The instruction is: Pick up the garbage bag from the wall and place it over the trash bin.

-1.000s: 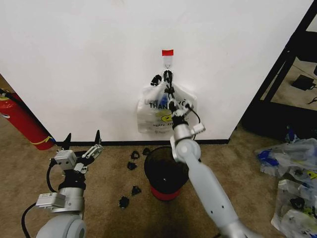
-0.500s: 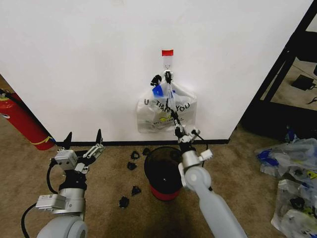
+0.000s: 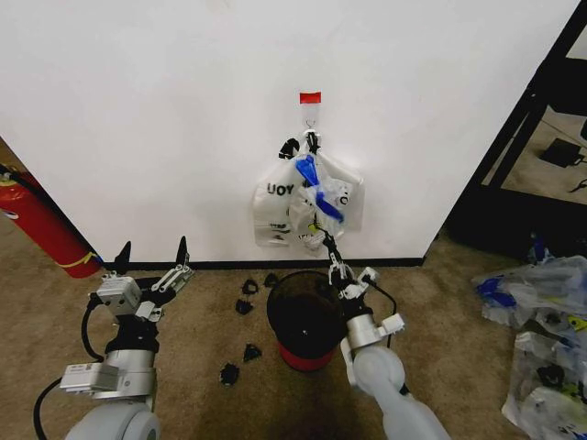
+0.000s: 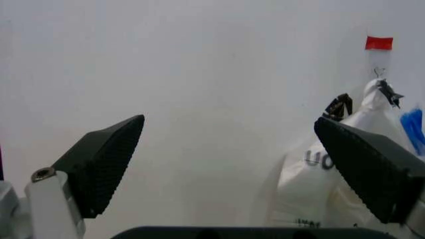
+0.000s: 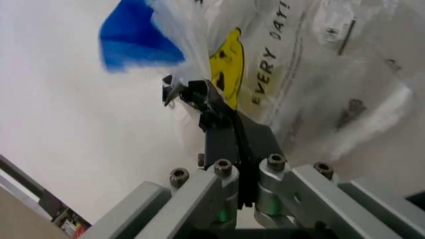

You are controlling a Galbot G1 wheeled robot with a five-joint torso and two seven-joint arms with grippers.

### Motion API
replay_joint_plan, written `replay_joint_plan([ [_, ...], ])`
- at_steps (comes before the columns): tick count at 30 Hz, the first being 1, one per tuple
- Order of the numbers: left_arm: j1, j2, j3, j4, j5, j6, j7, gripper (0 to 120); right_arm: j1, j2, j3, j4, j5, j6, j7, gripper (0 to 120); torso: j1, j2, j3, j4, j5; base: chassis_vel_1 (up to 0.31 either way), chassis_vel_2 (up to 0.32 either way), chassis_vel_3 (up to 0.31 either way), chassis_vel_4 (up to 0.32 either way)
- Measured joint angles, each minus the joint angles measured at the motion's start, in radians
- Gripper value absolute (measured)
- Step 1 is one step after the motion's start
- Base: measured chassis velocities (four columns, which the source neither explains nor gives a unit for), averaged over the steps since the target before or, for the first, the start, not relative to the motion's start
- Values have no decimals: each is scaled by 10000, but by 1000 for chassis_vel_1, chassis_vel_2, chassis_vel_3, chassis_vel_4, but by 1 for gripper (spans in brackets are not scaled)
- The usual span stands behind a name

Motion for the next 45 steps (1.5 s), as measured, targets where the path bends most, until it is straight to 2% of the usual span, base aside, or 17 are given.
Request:
replay_joint_plan([
  [13,11,92,2,-26,-43,-12,-3,100,-987,-136,175,-33,-502,971,-1019,0,0,0,0,0,0,0,0,0,0],
  [27,-114,223,-5,107,-193,-5,-11,100,-1407,581,144,-950,-952,1821,-1421,0,0,1,0,1,-1,0,0,0,0],
  [36,-247,343,96,321,-224,11,-14,100,-1585,749,7,-1202,-1299,2164,-1381,0,1,0,0,0,-1,0,0,0,0],
  [45,-627,1001,499,733,-183,56,478,100,-867,517,119,-705,-1536,2251,-1254,0,1,0,2,0,-1,0,0,0,0],
])
